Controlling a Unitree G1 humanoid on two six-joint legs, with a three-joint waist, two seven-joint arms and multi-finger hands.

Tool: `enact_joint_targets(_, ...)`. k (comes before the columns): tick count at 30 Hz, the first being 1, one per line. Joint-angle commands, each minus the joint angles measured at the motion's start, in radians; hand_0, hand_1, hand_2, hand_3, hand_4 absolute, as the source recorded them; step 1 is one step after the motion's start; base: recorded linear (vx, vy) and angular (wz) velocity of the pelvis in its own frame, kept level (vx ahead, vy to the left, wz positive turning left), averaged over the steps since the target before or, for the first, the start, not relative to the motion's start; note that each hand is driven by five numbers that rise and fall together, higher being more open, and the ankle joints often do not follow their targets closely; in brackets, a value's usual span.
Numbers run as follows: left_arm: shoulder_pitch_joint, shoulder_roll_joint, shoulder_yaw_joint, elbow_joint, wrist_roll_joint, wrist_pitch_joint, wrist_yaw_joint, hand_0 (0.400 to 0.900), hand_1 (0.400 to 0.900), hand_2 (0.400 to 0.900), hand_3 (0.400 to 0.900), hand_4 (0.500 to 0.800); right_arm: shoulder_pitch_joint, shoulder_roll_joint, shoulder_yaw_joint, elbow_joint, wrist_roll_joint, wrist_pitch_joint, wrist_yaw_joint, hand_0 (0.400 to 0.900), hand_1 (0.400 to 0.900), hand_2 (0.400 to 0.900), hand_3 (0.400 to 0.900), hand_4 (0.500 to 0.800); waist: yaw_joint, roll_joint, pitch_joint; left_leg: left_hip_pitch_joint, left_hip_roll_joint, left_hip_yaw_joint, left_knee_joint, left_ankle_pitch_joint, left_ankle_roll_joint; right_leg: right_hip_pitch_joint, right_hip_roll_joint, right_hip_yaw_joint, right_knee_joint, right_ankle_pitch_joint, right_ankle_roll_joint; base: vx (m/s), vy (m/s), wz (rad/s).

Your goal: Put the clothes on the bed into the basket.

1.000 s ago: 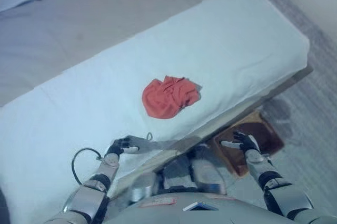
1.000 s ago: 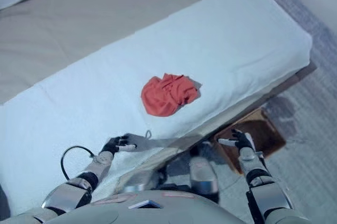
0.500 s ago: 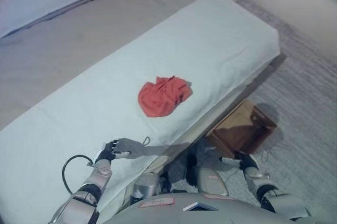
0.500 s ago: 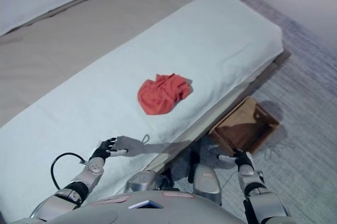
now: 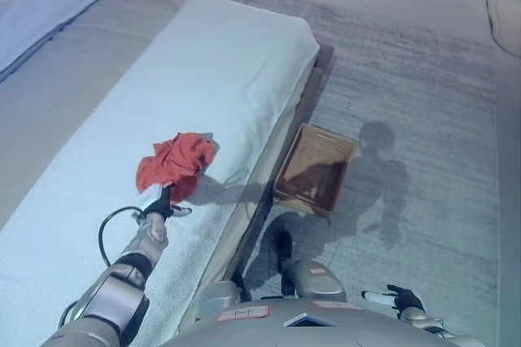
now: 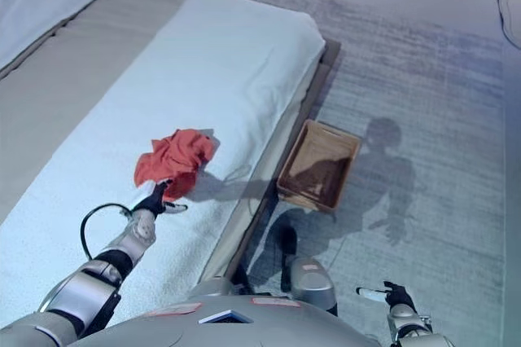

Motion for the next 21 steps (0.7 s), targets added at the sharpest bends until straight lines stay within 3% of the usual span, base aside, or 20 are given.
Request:
enact_joint_targets(1, -0.181, 0.080, 0.032, 0.068, 0.045, 0.014, 0.068, 0.900, 0.900, 0.900, 0.900, 0.800, -0.047, -0.063, -0.008, 0.010, 0.006, -0.015, -0.019, 0.900, 0.900, 0.900, 0.900, 0.800, -0.008, 0.012, 0.010, -0.037, 0.080, -0.116, -0.003, 0.059, -0.095, 0.105, -0.077, 0.069, -0.040, -0.042, 0.113, 0.01, -0.006, -0.11)
enact_joint_targets(5, -0.256, 0.116, 0.012, 0.092, 0.056, 0.030, 0.061, 0.900, 0.900, 0.900, 0.900, 0.800, -0.029, -0.064, -0.011, 0.001, 0.026, -0.016, -0.005, 0.900, 0.900, 0.900, 0.900, 0.800, -0.021, 0.001, 0.018, -0.064, 0.090, -0.107, -0.003, 0.066, -0.099, 0.072, -0.070, 0.077, -0.040, -0.033, 0.116, 0.02, -0.008, -0.07)
enact_joint_targets(16, -0.363, 0.138, -0.027, 0.194, 0.086, 0.073, 0.024, 0.900, 0.900, 0.900, 0.900, 0.800, -0.043, -0.074, 0.010, -0.017, 0.043, -0.009, 0.015, 0.900, 0.900, 0.900, 0.900, 0.800, -0.029, -0.023, 0.032, -0.095, 0.103, -0.096, -0.003, 0.073, -0.104, 0.036, -0.060, 0.082, -0.040, -0.025, 0.118, 0.00, 0.000, -0.01)
enact_joint_targets(21, -0.375, 0.151, -0.078, 0.243, 0.184, 0.094, -0.035, 0.900, 0.900, 0.900, 0.900, 0.800, -0.057, -0.088, 0.020, -0.022, 0.037, -0.005, 0.032, 0.900, 0.900, 0.900, 0.900, 0.800, -0.031, -0.040, 0.043, -0.096, 0.108, -0.088, -0.003, 0.071, -0.104, 0.030, -0.055, 0.087, -0.040, -0.021, 0.120, 0.00, 0.009, -0.03)
